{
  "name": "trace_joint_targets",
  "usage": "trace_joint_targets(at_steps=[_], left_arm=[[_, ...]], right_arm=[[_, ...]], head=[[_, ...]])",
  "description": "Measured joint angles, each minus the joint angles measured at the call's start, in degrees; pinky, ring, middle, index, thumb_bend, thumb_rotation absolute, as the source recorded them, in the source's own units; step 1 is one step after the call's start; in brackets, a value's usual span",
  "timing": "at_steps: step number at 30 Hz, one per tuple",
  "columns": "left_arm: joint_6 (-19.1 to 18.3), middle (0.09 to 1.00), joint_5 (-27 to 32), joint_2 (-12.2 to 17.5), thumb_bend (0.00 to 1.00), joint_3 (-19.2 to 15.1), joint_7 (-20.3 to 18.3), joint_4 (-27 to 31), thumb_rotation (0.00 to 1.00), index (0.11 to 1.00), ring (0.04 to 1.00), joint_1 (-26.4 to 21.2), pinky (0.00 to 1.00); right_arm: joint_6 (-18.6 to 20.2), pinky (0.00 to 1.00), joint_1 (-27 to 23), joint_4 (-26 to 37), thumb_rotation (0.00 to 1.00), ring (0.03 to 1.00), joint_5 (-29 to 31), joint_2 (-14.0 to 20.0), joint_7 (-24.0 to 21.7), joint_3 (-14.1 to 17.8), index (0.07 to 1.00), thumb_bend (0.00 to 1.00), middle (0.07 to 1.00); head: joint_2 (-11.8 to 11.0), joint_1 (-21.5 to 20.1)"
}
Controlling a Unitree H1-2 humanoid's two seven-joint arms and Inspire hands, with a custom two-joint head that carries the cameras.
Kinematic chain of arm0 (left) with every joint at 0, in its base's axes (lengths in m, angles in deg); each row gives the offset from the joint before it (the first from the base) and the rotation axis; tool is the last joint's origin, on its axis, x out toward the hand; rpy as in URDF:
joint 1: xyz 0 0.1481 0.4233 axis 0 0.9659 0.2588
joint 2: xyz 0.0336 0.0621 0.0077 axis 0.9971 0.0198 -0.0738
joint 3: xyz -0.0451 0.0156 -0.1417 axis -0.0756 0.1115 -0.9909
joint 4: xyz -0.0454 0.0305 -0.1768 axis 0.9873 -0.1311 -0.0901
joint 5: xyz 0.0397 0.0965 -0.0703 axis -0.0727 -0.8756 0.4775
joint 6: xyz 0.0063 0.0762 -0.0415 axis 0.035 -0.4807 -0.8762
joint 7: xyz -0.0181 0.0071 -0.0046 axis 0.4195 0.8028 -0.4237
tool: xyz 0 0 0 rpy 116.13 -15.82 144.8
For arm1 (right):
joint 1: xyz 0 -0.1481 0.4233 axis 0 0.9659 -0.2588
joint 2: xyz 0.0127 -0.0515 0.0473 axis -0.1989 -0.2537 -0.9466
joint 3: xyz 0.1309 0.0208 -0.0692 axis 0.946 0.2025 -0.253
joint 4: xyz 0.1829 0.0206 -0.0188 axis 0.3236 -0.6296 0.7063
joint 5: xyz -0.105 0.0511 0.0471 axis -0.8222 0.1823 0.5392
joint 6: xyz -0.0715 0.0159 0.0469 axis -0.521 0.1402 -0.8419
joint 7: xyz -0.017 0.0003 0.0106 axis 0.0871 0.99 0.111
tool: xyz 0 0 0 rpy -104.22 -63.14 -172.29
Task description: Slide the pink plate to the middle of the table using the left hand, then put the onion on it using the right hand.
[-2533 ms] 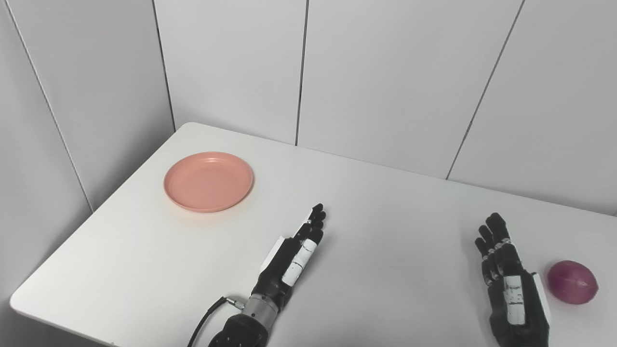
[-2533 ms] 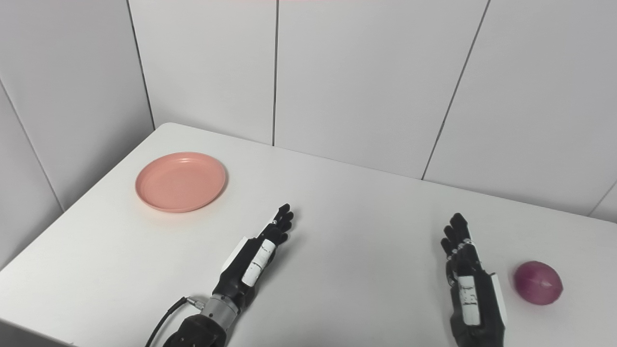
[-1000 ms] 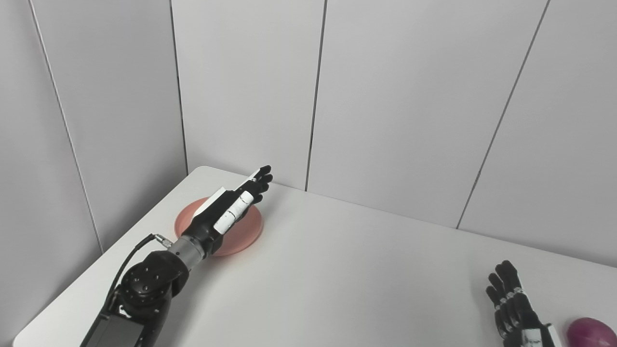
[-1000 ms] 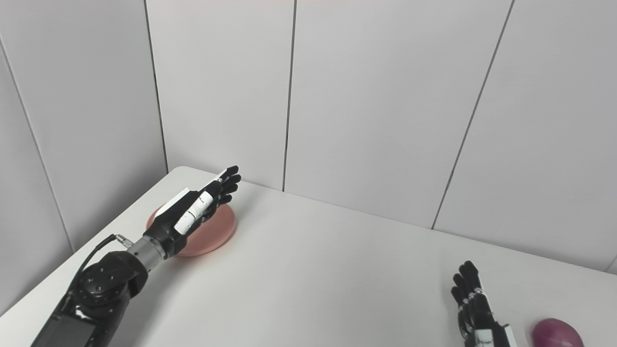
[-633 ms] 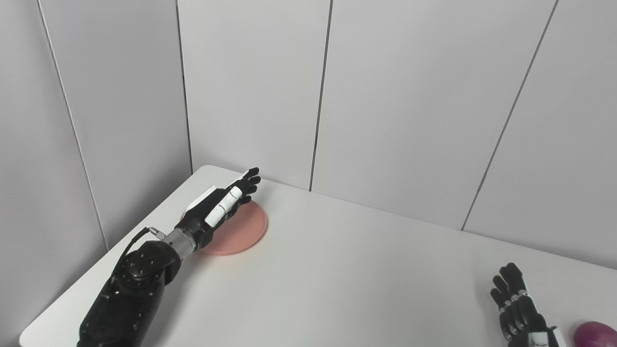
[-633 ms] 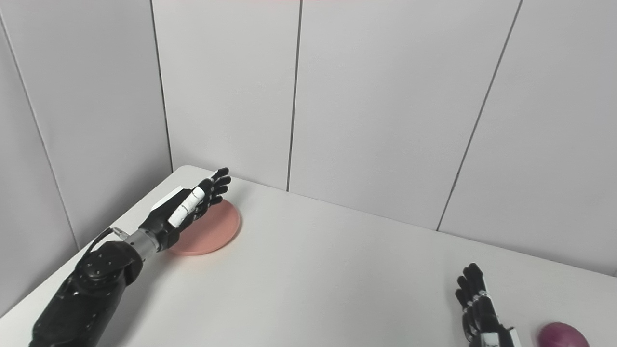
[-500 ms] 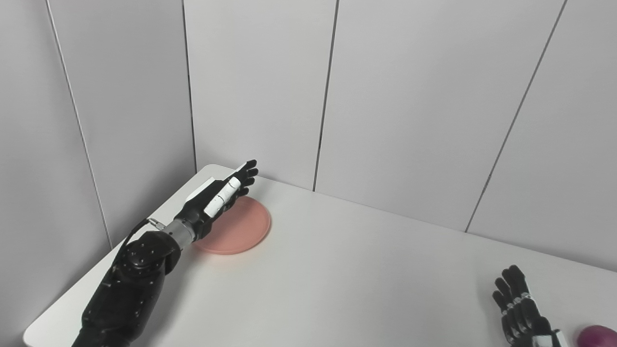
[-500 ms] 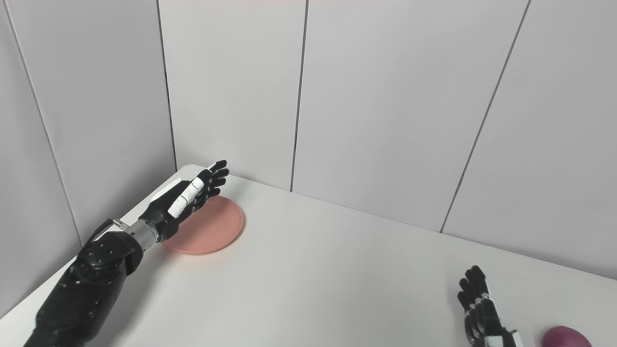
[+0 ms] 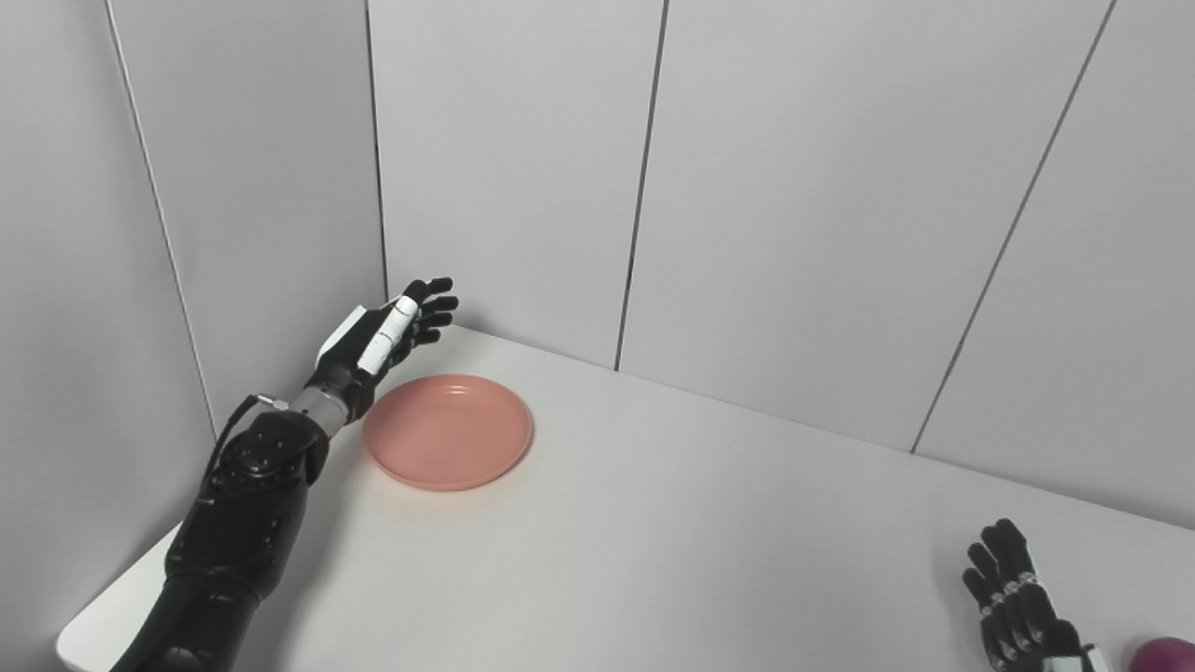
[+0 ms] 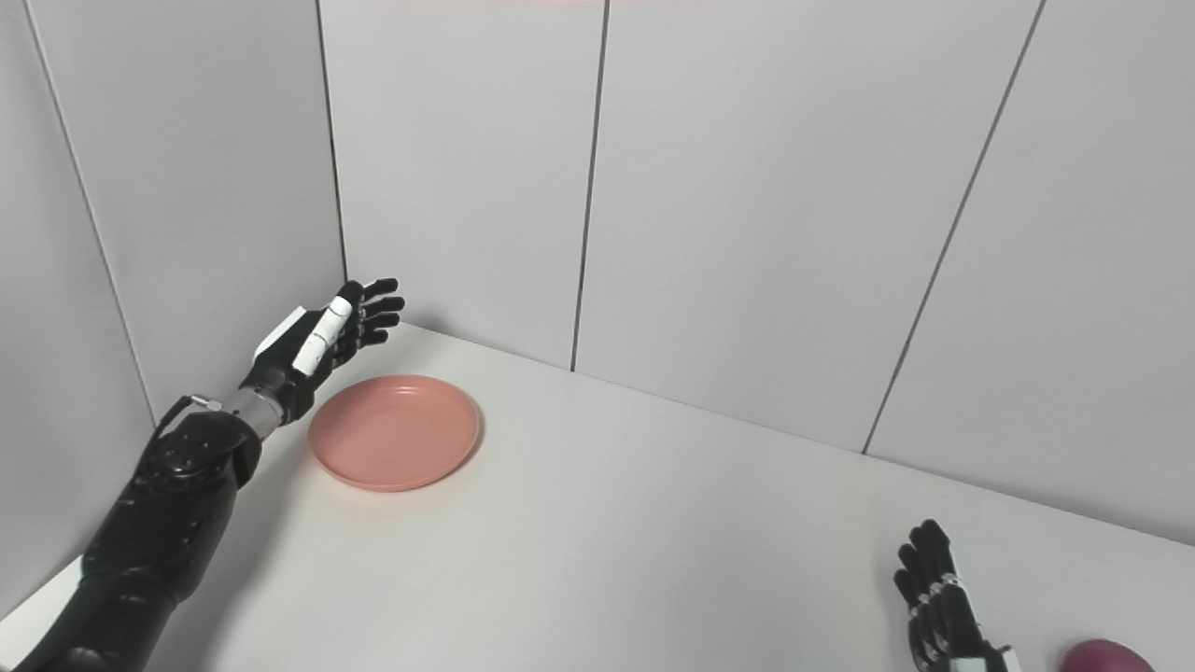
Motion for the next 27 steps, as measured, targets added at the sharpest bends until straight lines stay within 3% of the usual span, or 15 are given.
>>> trace_joint_targets(at_steps=[11, 19, 27], left_arm=[[7.3, 0.754, -3.5, 0.7, 0.77, 0.9, 4.2, -14.9, 1.0, 0.759, 0.756, -5.2, 0.73], [10.6, 0.766, -8.0, 3.0, 0.76, 4.8, 5.8, -23.1, 1.0, 0.775, 0.772, -10.3, 0.74], [11.5, 0.803, -11.4, 4.4, 0.73, 7.3, 7.1, -27.4, 1.0, 0.799, 0.841, -11.8, 0.86]], right_arm=[[0.0, 1.0, 0.0, -0.1, 0.99, 1.0, 0.0, 0.1, 0.0, 0.1, 1.0, 0.7, 1.0], [0.0, 1.0, 0.0, -0.1, 0.97, 1.0, 0.1, 0.1, -0.1, 0.1, 1.0, 0.72, 1.0], [0.0, 1.0, 0.0, -0.1, 0.98, 1.0, -0.3, 0.1, -0.1, 0.1, 1.0, 0.7, 1.0]], head=[[-0.1, 0.0], [-0.1, -0.2], [0.2, -0.4]])
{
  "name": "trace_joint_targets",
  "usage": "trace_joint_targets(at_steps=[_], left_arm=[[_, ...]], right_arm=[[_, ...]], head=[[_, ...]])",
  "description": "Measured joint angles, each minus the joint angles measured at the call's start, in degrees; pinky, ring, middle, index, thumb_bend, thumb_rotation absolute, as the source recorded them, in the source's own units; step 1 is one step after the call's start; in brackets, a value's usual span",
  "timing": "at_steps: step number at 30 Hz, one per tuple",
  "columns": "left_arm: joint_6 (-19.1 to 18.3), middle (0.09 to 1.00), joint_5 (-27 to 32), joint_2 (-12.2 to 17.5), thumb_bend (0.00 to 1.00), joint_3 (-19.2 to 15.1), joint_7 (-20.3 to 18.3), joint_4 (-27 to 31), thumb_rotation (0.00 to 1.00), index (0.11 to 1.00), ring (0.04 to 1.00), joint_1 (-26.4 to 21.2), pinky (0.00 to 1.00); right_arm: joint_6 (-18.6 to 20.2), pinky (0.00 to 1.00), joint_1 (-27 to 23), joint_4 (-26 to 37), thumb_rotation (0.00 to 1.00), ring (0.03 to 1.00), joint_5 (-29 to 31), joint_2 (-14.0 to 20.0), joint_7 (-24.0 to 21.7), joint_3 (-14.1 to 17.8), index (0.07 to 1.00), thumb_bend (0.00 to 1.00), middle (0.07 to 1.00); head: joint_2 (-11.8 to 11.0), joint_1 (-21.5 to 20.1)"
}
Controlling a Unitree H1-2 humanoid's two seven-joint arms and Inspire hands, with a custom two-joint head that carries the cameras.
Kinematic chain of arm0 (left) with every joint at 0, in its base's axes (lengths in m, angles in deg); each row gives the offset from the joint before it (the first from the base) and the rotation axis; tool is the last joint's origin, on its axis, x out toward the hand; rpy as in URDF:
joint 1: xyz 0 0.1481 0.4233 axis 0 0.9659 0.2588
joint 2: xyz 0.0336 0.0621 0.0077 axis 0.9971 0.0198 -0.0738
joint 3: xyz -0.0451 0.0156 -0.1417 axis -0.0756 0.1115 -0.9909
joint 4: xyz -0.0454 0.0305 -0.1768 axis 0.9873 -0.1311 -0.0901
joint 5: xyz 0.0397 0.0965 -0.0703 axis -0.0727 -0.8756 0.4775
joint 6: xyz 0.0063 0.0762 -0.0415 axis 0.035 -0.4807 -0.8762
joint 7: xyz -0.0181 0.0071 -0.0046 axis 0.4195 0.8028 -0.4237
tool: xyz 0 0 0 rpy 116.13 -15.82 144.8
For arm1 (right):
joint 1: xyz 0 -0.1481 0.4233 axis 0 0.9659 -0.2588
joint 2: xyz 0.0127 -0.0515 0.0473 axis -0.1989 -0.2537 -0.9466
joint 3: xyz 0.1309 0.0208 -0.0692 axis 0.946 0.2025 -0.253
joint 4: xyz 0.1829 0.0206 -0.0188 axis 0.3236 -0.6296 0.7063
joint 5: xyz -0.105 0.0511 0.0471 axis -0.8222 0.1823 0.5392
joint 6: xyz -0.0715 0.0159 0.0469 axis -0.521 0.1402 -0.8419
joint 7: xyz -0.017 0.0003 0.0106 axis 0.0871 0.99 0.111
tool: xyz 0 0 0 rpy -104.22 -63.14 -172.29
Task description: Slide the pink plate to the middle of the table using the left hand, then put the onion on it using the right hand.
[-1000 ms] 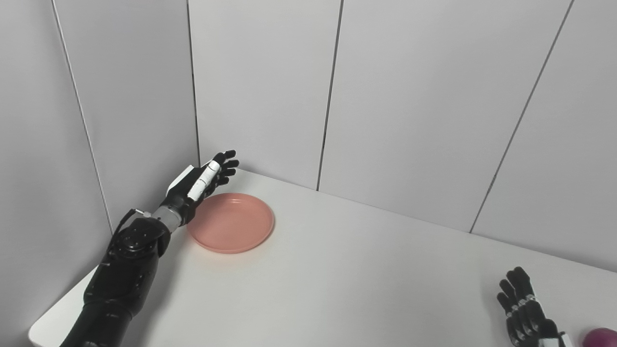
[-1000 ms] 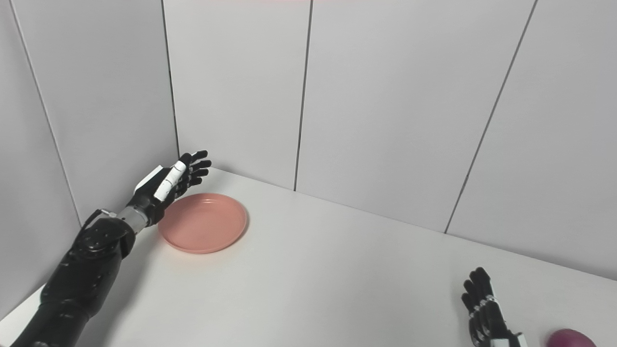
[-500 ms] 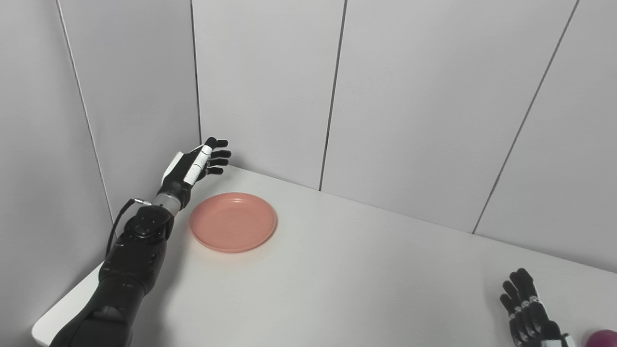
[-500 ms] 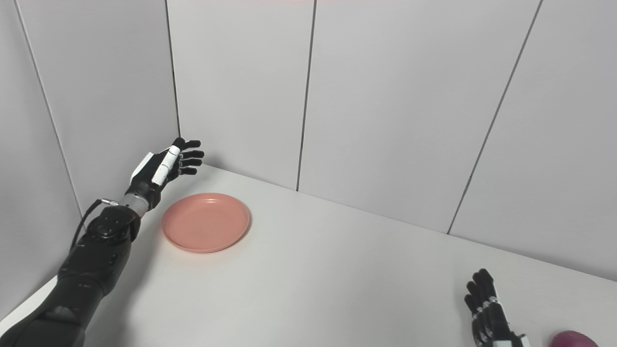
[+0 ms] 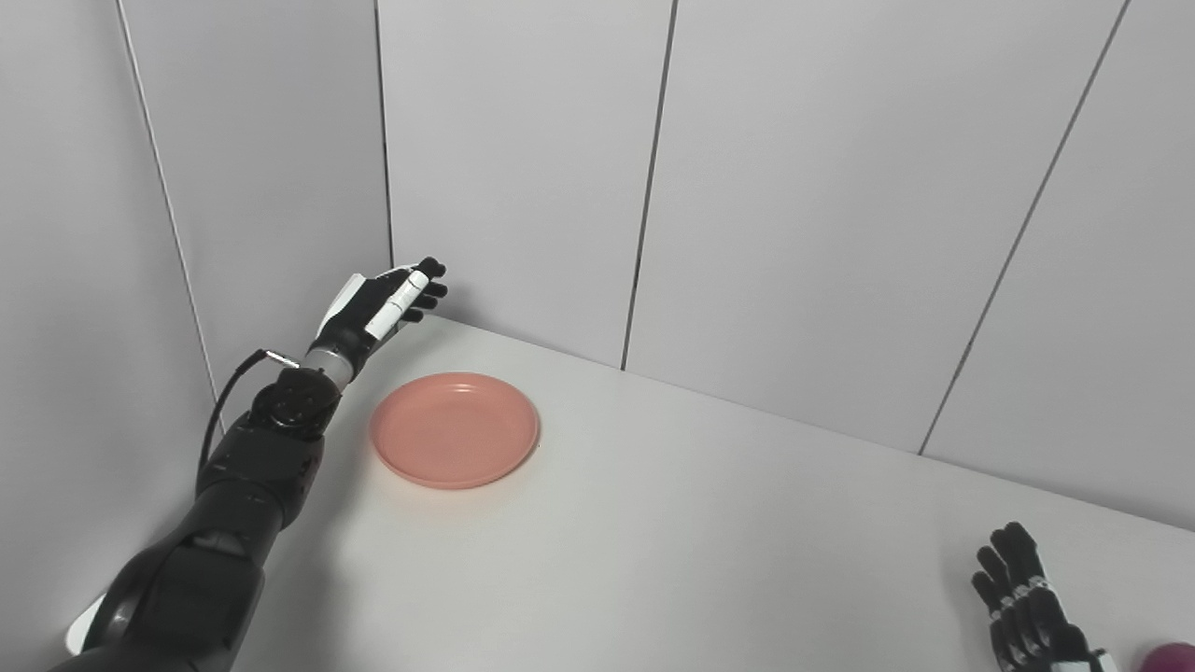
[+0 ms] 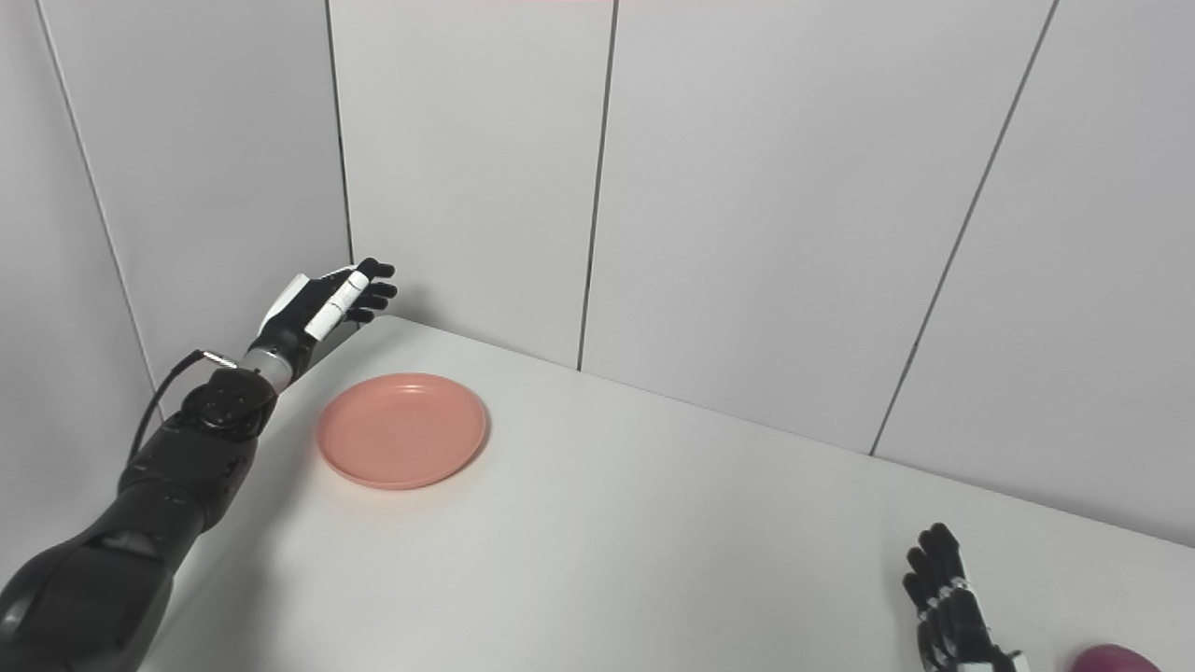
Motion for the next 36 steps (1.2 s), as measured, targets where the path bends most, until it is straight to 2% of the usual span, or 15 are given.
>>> trace_joint_targets(at_steps=[4, 7, 10, 16, 23, 27, 30, 36], left_arm=[[-0.4, 0.847, -1.0, 0.5, 0.75, 1.0, 0.0, -0.2, 1.0, 0.795, 0.948, 0.0, 0.99], [-2.0, 0.855, -1.1, 0.7, 0.75, 1.3, 0.0, -0.3, 1.0, 0.8, 0.96, 0.0, 1.0], [-2.7, 0.842, -1.1, 0.7, 0.73, 1.5, 0.0, -0.8, 1.0, 0.808, 0.944, 0.1, 1.0], [-2.7, 0.837, -1.0, 0.7, 0.77, 1.5, -0.7, -2.9, 1.0, 0.84, 0.918, 0.2, 0.99], [-2.6, 0.828, 1.7, 0.7, 0.77, -0.6, -1.3, -4.2, 1.0, 0.848, 0.86, 0.9, 0.89], [-2.0, 0.835, 3.9, 0.6, 0.78, -1.9, -2.7, -5.9, 1.0, 0.85, 0.851, 1.7, 0.86], [-1.3, 0.837, 4.6, 0.4, 0.79, -2.3, -3.7, -7.3, 1.0, 0.845, 0.852, 2.4, 0.88], [0.2, 0.814, 6.5, -0.1, 0.75, -3.2, -4.4, -8.4, 1.0, 0.827, 0.834, 2.8, 0.89]], right_arm=[[0.0, 1.0, 0.0, 0.0, 0.97, 1.0, 0.0, 0.0, 0.0, 0.0, 0.996, 0.71, 1.0], [0.0, 1.0, 0.0, 0.0, 0.97, 1.0, 0.0, 0.0, 0.1, 0.0, 0.996, 0.72, 0.999], [0.0, 1.0, 0.1, 0.1, 0.97, 1.0, 0.0, 0.0, 0.1, 0.0, 0.997, 0.72, 1.0], [0.0, 1.0, 0.1, 0.1, 0.97, 0.999, -0.1, 0.0, 0.1, 0.0, 0.999, 0.71, 1.0], [0.0, 1.0, 0.2, 0.3, 0.96, 0.999, 0.0, 0.0, 0.1, 0.1, 0.999, 0.73, 1.0], [0.0, 1.0, 0.2, 0.4, 0.96, 0.998, 0.0, 0.0, 0.1, 0.1, 0.997, 0.74, 1.0], [0.0, 1.0, 0.3, 0.5, 0.96, 0.993, 0.0, 0.0, 0.1, 0.1, 0.992, 0.73, 0.997], [0.0, 1.0, 0.4, 0.5, 0.95, 0.99, -0.1, 0.0, 0.2, 0.3, 0.993, 0.75, 0.994]], head=[[0.3, 0.1], [0.3, 0.1], [0.4, 0.1], [0.6, 0.0], [0.9, 0.0], [1.0, -0.2], [1.1, -0.2], [1.3, -0.3]])
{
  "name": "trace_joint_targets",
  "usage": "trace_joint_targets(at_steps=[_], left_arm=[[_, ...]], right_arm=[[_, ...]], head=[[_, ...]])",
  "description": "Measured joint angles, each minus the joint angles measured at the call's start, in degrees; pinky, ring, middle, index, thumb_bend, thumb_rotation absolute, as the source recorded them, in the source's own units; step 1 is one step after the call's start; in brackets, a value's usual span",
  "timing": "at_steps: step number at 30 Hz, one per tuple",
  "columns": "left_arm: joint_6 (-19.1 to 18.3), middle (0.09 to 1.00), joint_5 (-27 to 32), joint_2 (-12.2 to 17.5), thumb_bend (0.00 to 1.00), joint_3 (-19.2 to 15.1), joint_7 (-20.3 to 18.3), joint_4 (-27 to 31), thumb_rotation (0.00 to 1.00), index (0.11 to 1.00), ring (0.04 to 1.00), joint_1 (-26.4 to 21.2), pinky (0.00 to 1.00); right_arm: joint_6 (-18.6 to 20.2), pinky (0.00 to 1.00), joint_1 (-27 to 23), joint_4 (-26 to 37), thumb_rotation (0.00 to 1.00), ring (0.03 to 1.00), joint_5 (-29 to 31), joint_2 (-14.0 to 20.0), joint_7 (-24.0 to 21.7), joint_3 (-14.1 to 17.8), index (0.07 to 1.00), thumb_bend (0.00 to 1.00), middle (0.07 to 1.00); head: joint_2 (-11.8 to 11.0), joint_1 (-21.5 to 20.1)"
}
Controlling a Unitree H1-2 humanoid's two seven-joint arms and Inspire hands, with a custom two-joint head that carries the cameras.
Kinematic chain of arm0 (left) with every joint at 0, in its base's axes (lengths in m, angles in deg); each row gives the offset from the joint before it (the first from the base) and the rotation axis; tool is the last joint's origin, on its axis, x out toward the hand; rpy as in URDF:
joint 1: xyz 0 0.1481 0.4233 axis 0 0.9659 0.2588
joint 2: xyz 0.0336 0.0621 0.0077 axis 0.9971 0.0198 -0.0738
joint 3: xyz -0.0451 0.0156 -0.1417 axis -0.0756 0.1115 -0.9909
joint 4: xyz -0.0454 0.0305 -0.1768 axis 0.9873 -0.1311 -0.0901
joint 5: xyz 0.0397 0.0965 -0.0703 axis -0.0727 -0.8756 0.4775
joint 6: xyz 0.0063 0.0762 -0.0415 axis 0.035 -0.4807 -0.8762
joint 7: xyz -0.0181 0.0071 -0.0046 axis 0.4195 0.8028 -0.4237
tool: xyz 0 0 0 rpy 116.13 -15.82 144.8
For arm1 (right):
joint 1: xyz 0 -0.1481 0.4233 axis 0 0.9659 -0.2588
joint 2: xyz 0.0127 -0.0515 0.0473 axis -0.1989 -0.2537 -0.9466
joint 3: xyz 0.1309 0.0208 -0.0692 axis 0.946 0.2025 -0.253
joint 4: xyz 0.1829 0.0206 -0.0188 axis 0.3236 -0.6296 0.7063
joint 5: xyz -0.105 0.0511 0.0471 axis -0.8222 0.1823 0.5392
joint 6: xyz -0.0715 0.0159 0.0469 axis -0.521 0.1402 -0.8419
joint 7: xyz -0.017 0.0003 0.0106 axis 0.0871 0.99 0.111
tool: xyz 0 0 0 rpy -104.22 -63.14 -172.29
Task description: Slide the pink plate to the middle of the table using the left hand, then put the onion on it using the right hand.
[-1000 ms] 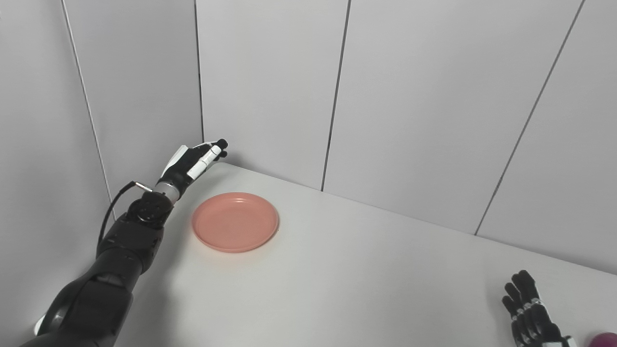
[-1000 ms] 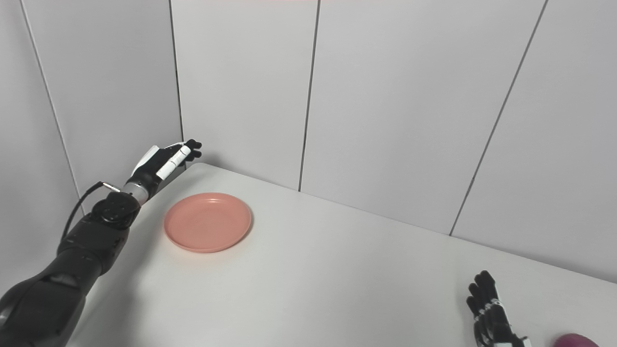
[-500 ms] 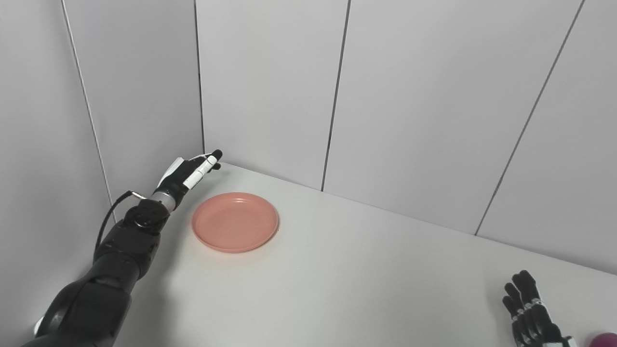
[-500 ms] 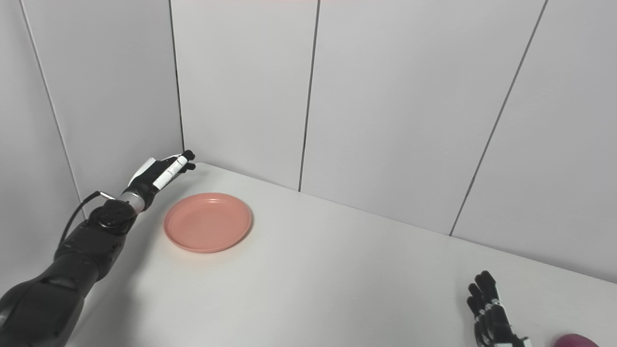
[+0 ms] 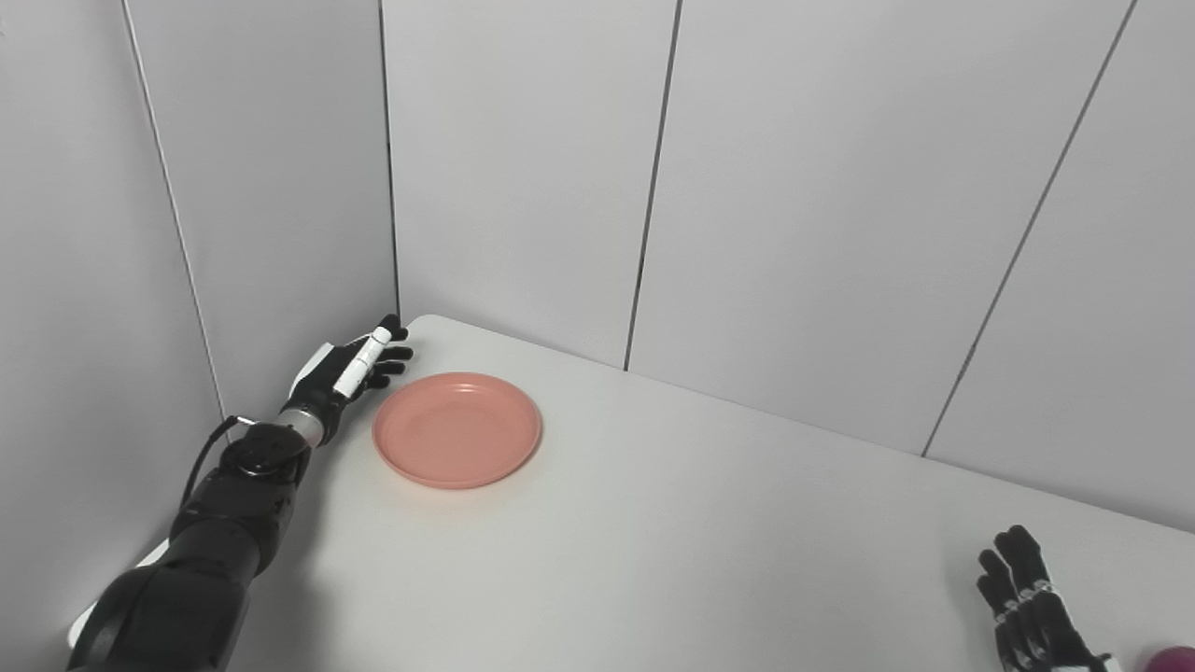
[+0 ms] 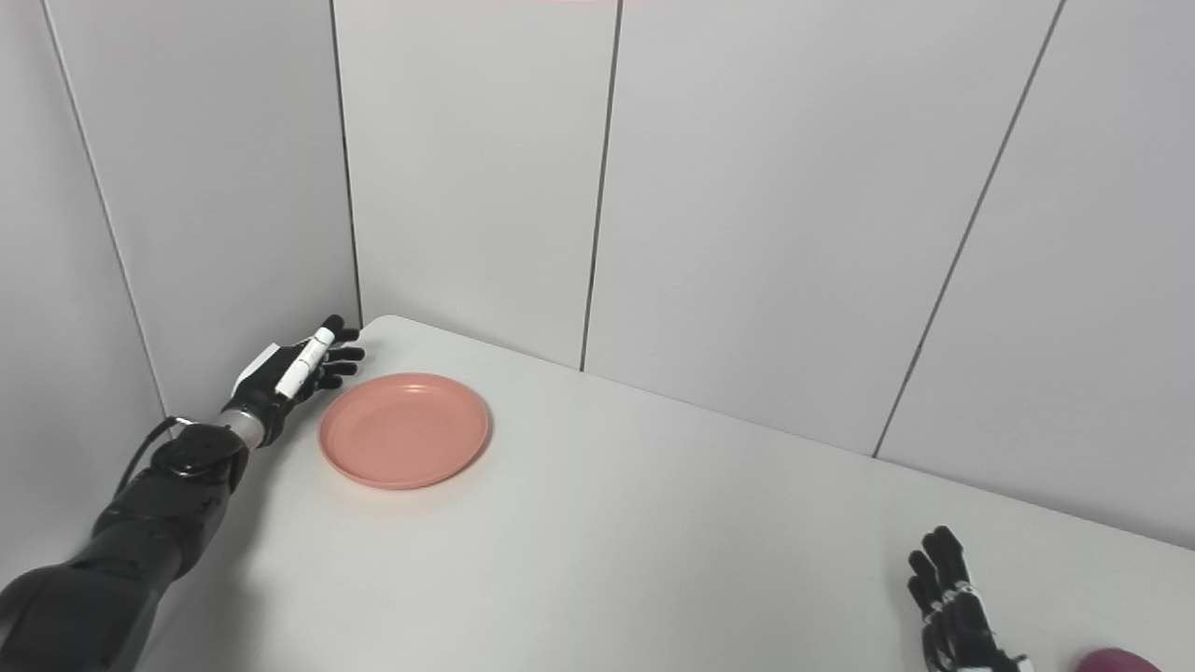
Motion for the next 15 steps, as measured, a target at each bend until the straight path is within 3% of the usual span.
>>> trace_joint_targets(at_steps=[6, 15], left_arm=[[2.2, 0.816, 1.1, -0.9, 0.74, -0.6, 0.3, -1.2, 1.0, 0.827, 0.833, 0.1, 0.85], [4.5, 0.837, 1.7, -1.7, 0.76, -0.7, 1.2, -1.5, 1.0, 0.841, 0.859, 0.8, 0.87]], right_arm=[[0.0, 1.0, 0.1, 0.1, 0.94, 0.987, -0.1, 0.0, 0.3, 0.0, 0.991, 0.76, 0.992], [0.0, 1.0, 0.3, 0.3, 0.94, 0.993, 0.0, 0.2, 0.4, 0.1, 0.995, 0.77, 0.999]], head=[[0.3, -0.1], [0.5, -0.1]])
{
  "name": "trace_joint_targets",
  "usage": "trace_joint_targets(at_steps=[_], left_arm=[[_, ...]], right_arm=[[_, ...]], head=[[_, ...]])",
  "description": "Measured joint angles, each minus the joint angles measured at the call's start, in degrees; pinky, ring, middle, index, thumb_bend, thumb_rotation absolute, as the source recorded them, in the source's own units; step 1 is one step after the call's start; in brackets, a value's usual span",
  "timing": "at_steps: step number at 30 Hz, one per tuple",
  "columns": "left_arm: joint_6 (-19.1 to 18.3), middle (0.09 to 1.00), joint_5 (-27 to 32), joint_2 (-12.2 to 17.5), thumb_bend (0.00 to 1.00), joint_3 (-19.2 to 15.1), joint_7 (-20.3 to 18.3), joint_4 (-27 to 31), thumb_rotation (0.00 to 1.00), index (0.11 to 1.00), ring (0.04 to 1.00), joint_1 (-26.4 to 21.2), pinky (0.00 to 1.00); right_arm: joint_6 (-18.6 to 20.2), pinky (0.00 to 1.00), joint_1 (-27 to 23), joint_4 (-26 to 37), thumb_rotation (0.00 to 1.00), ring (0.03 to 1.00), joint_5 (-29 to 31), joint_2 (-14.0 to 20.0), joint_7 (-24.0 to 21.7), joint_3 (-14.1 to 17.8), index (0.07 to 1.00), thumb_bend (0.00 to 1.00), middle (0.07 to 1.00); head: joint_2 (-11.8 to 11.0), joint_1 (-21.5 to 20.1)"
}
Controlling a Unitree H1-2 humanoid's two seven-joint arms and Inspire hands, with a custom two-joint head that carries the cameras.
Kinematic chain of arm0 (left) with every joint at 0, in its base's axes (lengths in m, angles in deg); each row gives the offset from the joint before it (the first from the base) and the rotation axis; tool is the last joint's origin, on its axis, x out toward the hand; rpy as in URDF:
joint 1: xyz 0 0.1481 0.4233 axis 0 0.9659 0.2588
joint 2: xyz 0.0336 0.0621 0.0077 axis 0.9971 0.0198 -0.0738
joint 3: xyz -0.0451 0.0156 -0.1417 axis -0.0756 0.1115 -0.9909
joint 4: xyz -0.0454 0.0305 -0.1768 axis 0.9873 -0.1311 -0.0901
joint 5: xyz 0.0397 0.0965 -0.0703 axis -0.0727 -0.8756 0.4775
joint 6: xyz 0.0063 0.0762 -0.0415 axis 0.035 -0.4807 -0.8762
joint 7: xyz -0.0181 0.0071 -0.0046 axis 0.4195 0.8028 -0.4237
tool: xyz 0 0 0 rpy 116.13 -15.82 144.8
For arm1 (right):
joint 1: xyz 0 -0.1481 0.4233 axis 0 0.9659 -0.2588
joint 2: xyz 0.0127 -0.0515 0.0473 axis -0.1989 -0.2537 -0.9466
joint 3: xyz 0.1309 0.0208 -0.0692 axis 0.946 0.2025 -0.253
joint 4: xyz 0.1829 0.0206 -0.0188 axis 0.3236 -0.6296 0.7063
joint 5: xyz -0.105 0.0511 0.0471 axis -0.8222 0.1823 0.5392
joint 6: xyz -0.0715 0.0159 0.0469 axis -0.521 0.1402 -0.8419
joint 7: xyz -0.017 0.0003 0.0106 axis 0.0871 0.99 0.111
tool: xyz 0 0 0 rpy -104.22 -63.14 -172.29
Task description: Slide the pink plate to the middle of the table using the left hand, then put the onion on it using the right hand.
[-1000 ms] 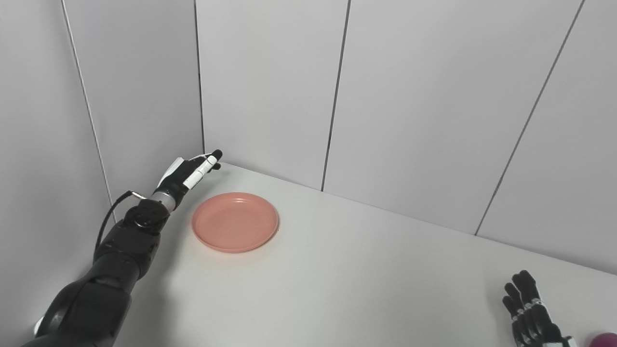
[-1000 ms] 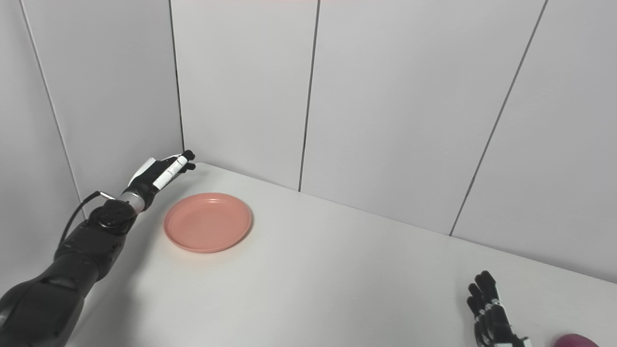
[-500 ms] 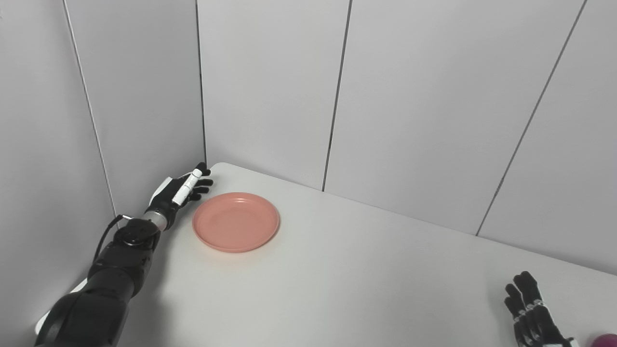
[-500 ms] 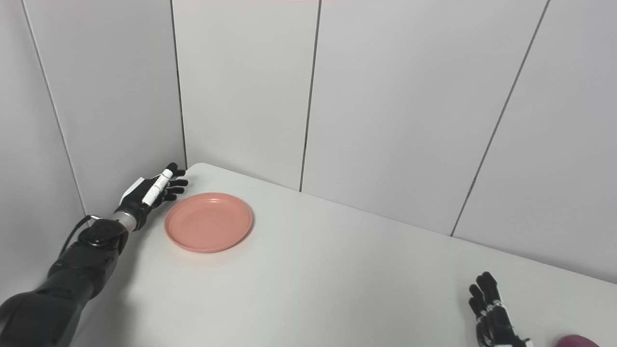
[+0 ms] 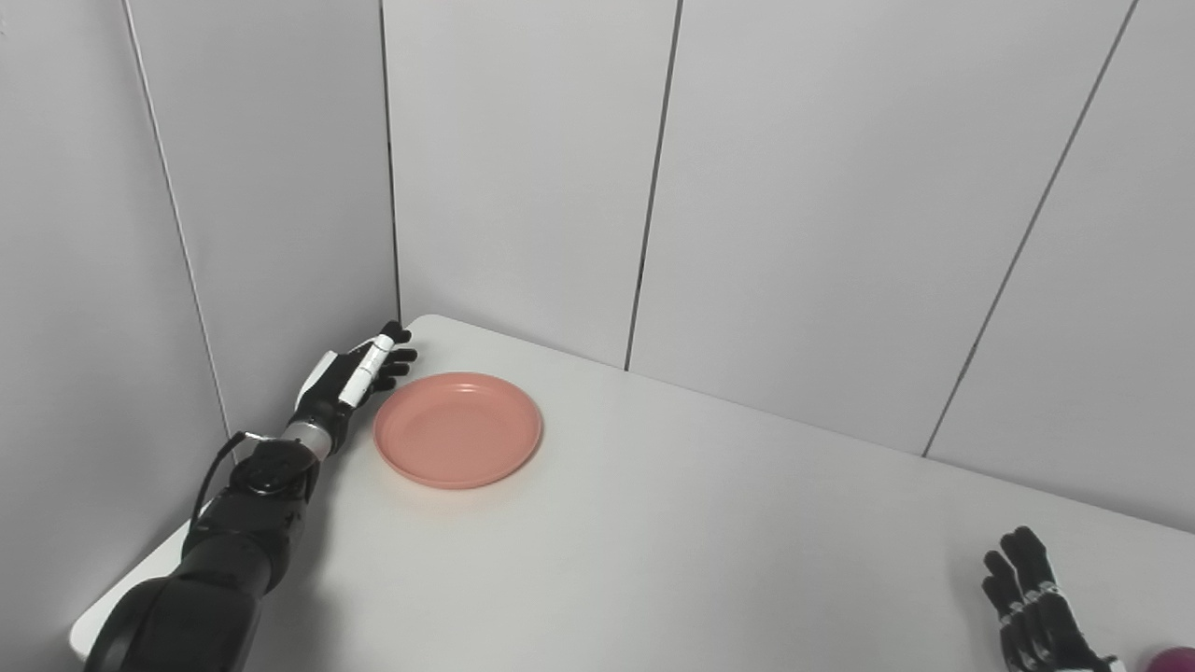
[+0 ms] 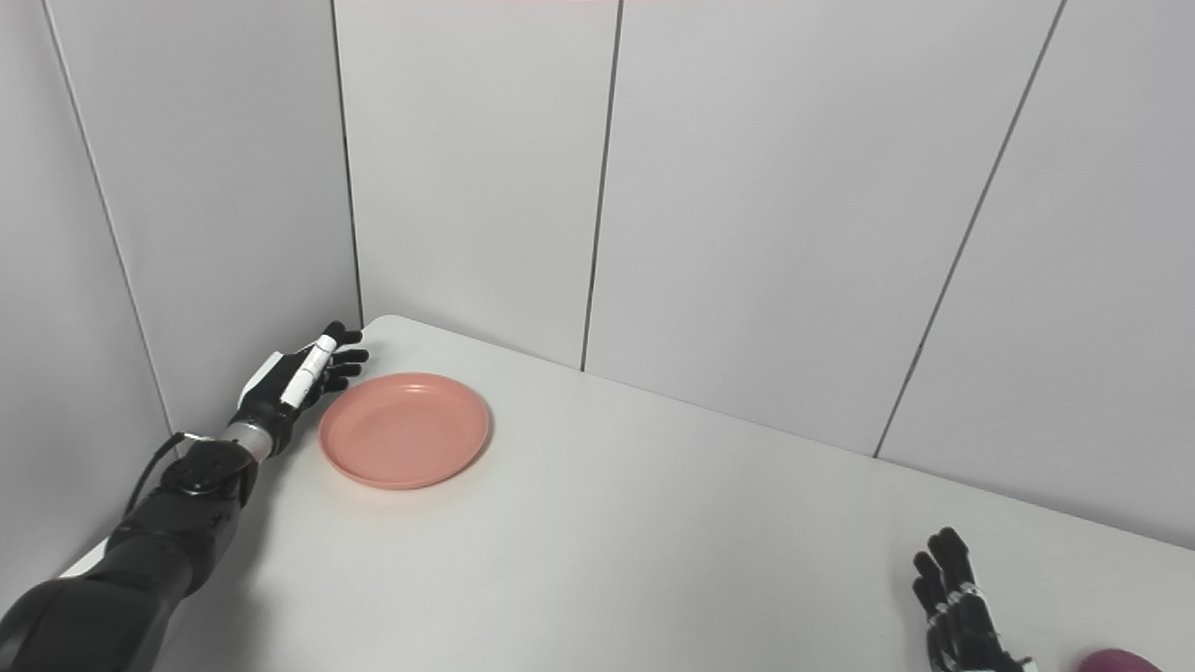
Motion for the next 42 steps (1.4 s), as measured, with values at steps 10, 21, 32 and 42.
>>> trace_joint_targets(at_steps=[10, 21, 32, 42], left_arm=[[-0.3, 0.821, 2.2, -2.1, 0.74, -0.9, 0.0, 1.2, 1.0, 0.834, 0.838, 0.3, 0.82], [-2.4, 0.828, 2.4, -3.9, 0.73, -0.3, -0.7, 4.0, 1.0, 0.835, 0.872, 0.6, 0.94], [-2.7, 0.832, 3.4, -5.7, 0.76, -0.8, -1.5, 5.7, 1.0, 0.829, 0.875, 0.9, 0.91], [-6.5, 0.829, 4.8, -8.0, 0.77, -1.1, -2.6, 12.8, 1.0, 0.834, 0.87, 3.7, 0.9]], right_arm=[[0.0, 1.0, 0.1, 0.1, 0.94, 0.983, -0.1, 0.1, 0.0, 0.0, 0.985, 0.76, 0.991], [0.0, 1.0, 0.2, 0.3, 0.93, 0.983, -0.3, 0.1, 0.6, 0.1, 0.984, 0.78, 0.991], [0.0, 0.98, 0.6, 0.8, 0.92, 0.973, -1.2, 0.3, 0.7, 0.1, 0.98, 0.78, 0.986], [0.1, 0.98, 1.4, 1.7, 0.9, 0.973, -1.2, 0.3, 1.0, 0.2, 0.975, 0.78, 0.985]], head=[[0.2, -0.4], [0.4, -0.5], [0.6, -1.0], [0.6, -1.1]])
